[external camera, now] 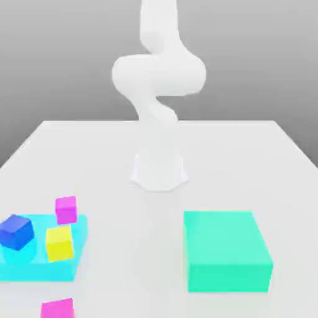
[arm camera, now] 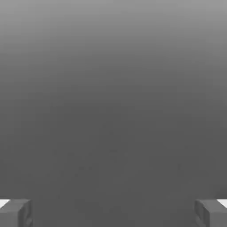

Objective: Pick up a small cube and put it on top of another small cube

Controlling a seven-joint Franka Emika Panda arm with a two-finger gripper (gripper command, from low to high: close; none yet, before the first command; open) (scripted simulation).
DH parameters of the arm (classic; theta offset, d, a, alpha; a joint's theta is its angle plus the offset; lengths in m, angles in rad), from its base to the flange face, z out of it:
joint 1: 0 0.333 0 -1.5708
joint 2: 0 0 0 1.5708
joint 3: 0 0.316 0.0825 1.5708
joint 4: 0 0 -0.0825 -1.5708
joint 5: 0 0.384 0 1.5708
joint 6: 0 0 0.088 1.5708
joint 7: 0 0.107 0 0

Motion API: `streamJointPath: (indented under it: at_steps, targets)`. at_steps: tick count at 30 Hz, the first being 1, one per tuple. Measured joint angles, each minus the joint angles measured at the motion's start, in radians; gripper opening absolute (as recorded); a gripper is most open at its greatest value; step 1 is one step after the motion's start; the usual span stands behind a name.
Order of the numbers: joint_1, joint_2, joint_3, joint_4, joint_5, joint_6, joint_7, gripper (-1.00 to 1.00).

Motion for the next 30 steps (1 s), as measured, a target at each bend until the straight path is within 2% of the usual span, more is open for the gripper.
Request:
streamJointPath:
  at_steps: [10,19,24,30]
  targets:
    - [-0.164,0.369,0.062,0.025,-0.055,0.093,0.346,0.0]
    - [-0.253,0.695,0.05,0.047,-0.1,0.177,0.649,0.0]
    - [-0.273,0.874,0.027,0.058,-0.085,0.225,0.79,0.0]
    - [-0.292,1.085,-0.002,0.073,-0.014,0.29,0.913,0.0]
